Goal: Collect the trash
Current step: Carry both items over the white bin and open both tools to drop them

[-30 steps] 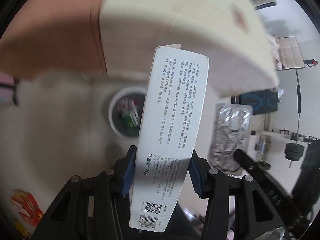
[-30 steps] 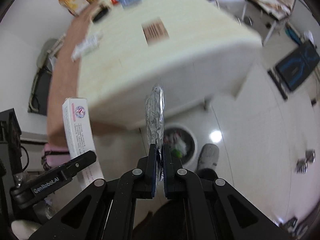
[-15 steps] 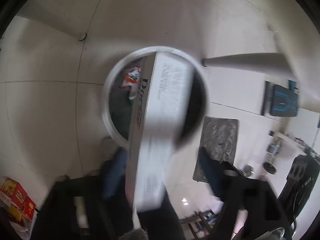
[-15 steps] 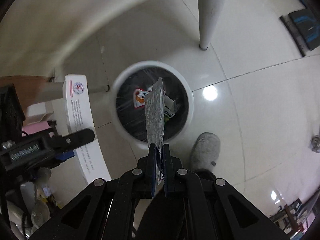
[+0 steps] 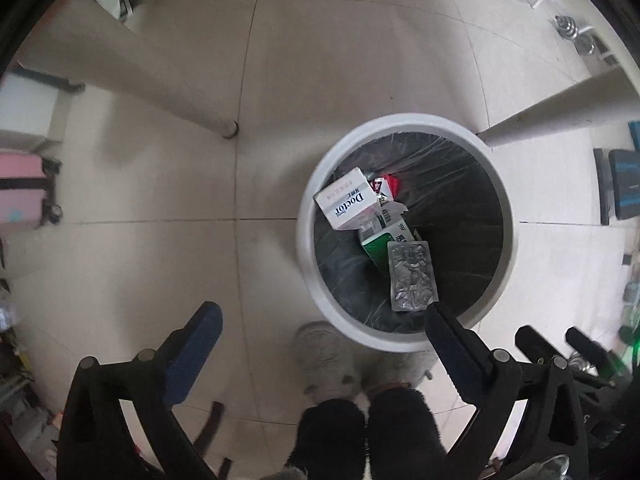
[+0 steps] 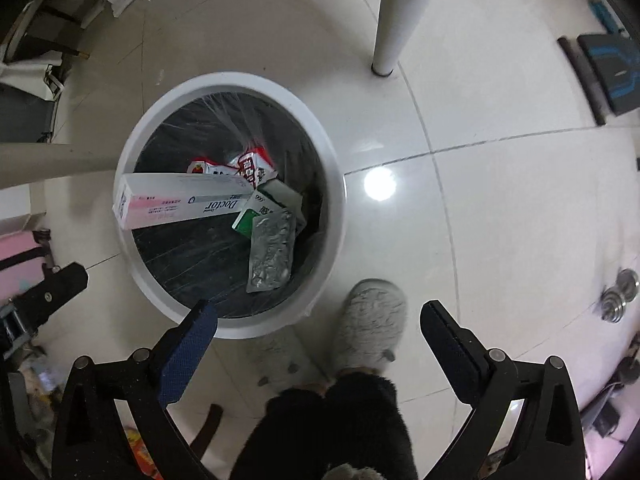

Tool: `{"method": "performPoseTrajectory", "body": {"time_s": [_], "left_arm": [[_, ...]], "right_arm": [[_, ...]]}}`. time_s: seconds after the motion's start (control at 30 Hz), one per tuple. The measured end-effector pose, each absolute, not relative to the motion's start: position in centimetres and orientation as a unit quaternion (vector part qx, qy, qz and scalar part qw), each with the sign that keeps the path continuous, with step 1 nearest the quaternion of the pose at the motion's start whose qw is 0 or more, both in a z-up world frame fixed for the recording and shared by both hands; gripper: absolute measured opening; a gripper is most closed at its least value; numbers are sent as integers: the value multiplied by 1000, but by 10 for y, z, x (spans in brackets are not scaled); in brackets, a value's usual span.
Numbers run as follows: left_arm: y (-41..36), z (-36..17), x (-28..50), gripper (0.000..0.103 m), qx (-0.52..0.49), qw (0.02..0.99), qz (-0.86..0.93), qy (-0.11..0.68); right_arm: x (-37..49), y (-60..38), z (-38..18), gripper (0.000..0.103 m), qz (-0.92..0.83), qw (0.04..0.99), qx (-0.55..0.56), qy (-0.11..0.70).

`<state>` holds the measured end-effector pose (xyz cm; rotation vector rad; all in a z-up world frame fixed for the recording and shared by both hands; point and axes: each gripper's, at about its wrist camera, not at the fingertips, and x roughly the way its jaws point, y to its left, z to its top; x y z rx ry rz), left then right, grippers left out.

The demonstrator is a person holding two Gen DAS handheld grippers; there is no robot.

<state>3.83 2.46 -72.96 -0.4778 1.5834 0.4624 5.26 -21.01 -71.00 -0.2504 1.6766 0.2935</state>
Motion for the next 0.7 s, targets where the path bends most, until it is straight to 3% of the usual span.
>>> {"method": "performPoseTrajectory", "body": {"time_s": [0.33,0.7], "left_arm": [[15,-645,33,103,-182,676,206,683],[3,-521,7,103,-194,689,200,669]], "right_arm": [[54,-206,-633,102,138,673,-108,718],[35,-208,-485,102,153,698,-127,688]]}}
